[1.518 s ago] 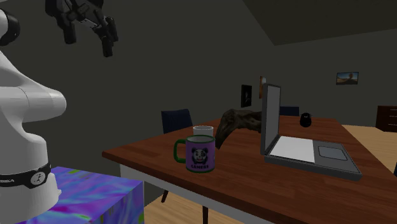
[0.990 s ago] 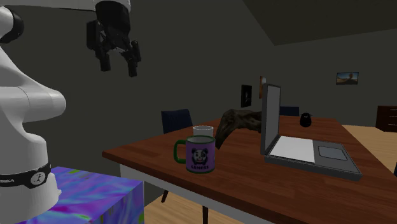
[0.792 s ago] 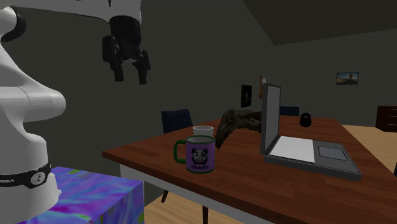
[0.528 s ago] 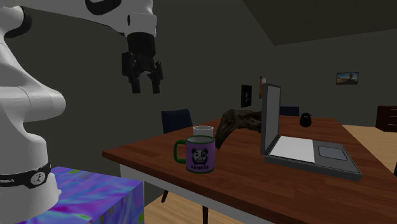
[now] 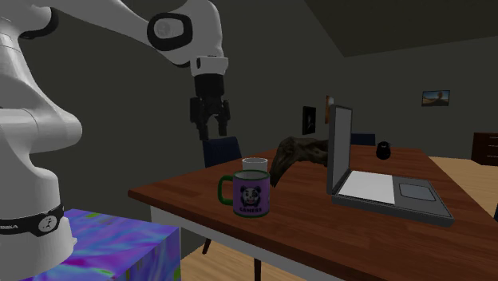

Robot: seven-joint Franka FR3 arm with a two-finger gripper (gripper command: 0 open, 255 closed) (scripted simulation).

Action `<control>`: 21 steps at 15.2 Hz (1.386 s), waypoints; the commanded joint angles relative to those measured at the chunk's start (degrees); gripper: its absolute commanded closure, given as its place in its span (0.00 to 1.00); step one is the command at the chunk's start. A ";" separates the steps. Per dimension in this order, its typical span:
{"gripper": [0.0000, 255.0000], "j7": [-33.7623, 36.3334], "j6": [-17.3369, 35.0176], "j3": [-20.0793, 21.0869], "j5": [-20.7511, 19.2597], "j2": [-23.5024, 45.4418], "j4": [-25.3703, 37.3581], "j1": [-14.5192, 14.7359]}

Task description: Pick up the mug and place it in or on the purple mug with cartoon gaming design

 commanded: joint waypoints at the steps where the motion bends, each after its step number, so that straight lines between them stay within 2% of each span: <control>1: 0.00 3.17 1.82 1.96 -0.04 3.78 1.74 0.16; 6: 0.00 10.97 6.13 6.00 -2.25 14.25 7.06 0.47; 12: 0.00 20.64 9.40 8.61 -7.61 27.45 15.47 2.30; 21: 0.00 22.28 14.66 8.22 -9.98 31.19 13.51 2.98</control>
